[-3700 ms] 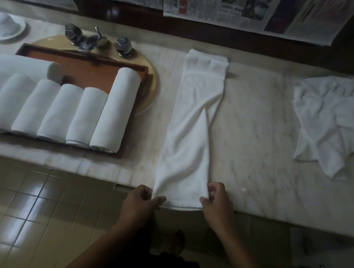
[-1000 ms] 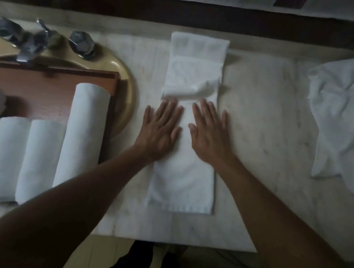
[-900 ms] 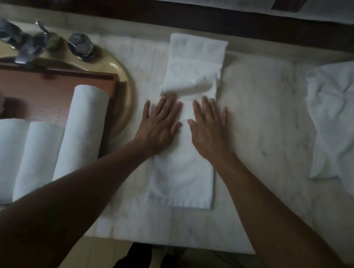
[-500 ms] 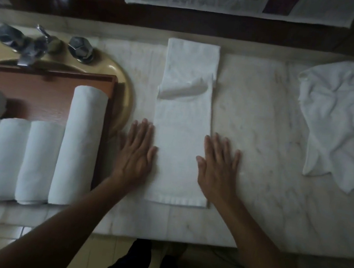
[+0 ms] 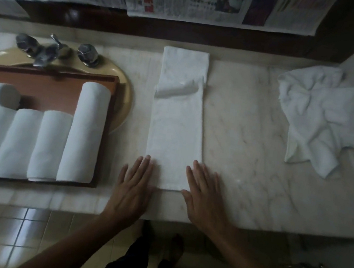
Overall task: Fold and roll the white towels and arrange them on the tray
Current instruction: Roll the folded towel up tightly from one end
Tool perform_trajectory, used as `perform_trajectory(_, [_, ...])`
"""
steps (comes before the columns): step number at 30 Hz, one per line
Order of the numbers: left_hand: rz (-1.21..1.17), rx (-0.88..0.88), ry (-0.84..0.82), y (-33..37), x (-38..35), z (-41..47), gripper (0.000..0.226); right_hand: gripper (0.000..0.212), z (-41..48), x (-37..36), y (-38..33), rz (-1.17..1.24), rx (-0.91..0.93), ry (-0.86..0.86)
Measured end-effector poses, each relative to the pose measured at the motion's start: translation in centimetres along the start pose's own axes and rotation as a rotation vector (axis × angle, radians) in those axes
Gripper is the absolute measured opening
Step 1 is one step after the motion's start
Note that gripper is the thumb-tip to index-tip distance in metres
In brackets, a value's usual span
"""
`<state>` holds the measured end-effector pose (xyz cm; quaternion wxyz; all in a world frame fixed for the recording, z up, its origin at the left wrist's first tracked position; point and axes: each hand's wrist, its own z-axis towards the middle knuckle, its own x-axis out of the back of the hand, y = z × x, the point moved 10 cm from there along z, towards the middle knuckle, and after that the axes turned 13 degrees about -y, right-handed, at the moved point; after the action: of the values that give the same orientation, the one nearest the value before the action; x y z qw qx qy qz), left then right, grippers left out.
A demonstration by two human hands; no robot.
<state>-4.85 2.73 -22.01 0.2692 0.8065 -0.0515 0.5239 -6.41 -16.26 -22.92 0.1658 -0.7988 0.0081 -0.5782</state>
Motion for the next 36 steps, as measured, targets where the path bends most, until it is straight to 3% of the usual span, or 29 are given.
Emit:
perform_trajectory(3, [0.034,-0.119,-0.096,2.3,-2.5,-2.5,0.063,0.061,-2.8,-1.1,-1.4,-0.005,0.111,0.030])
perform_trajectory(6, [0.123,-0.126,-0.159,3.1,-4.0,-3.7,0.062,0.065,-5.1,-2.4,-1.8,-0.034,0.144,0.027])
perform_trajectory(10, [0.060,-0.214,-0.101,4.6,-2.5,-5.3,0.052,0.058,-7.0,-1.9,-2.1,-0.054,0.230,0.073])
perform_trajectory(14, [0.058,-0.266,-0.090,4.1,-2.1,-5.5,0.077,0.044,-7.9,-1.2,-1.5,-0.020,0.269,0.173])
perform_trajectory(22, [0.058,-0.320,0.020,4.6,-0.5,-6.0,0.041,0.026,-8.5,1.1,-1.6,0.031,0.310,0.180])
perform_trajectory(24, [-0.005,-0.253,0.062,4.2,0.4,-6.1,0.030,0.019,-8.0,1.6,-0.5,0.129,0.232,0.154])
perform_trajectory(29, [-0.448,0.098,0.093,0.9,1.7,-5.8,0.014,0.013,-7.2,2.3,2.4,0.446,-0.037,0.032])
perform_trajectory(33, [-0.510,0.181,0.048,0.2,2.0,-4.7,0.011,0.010,-6.8,2.1,3.0,0.501,-0.142,0.008])
perform_trajectory(36, [-0.487,0.213,0.013,0.2,1.7,-3.8,0.009,0.006,-6.1,2.1,2.2,0.412,-0.114,0.030])
